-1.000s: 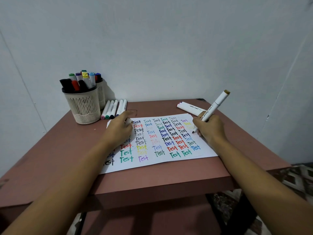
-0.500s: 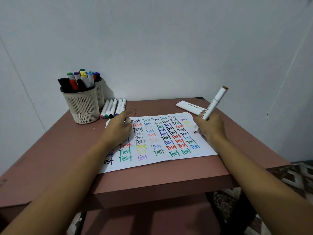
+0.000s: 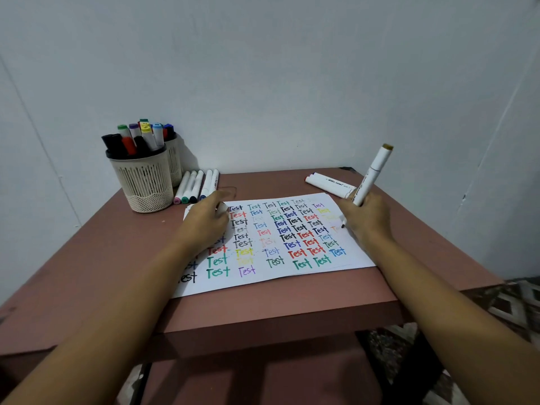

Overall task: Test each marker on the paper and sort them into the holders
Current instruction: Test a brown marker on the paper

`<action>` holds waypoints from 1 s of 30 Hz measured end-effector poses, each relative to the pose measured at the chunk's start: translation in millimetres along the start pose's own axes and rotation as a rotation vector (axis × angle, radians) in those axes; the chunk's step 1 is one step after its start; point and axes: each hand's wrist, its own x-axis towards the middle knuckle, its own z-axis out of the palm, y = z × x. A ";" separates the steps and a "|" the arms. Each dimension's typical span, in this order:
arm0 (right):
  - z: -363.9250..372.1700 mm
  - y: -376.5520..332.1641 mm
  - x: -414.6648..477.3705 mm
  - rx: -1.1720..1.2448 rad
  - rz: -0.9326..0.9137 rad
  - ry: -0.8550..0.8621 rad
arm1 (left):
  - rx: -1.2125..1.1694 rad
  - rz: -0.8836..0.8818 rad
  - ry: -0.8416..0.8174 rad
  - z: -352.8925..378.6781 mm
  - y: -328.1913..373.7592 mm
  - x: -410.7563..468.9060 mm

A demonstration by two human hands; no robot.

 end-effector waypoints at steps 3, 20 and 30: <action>-0.9 -0.4 0.3 -0.006 -0.005 -0.006 | 0.003 0.001 -0.001 0.1 -1.0 -0.2; -1.4 -0.1 1.6 -0.031 0.004 0.032 | -0.011 0.006 -0.001 1.5 -0.8 -0.5; -1.4 -1.8 -1.7 -0.040 -0.025 0.054 | 0.003 0.030 -0.002 0.7 0.3 -1.1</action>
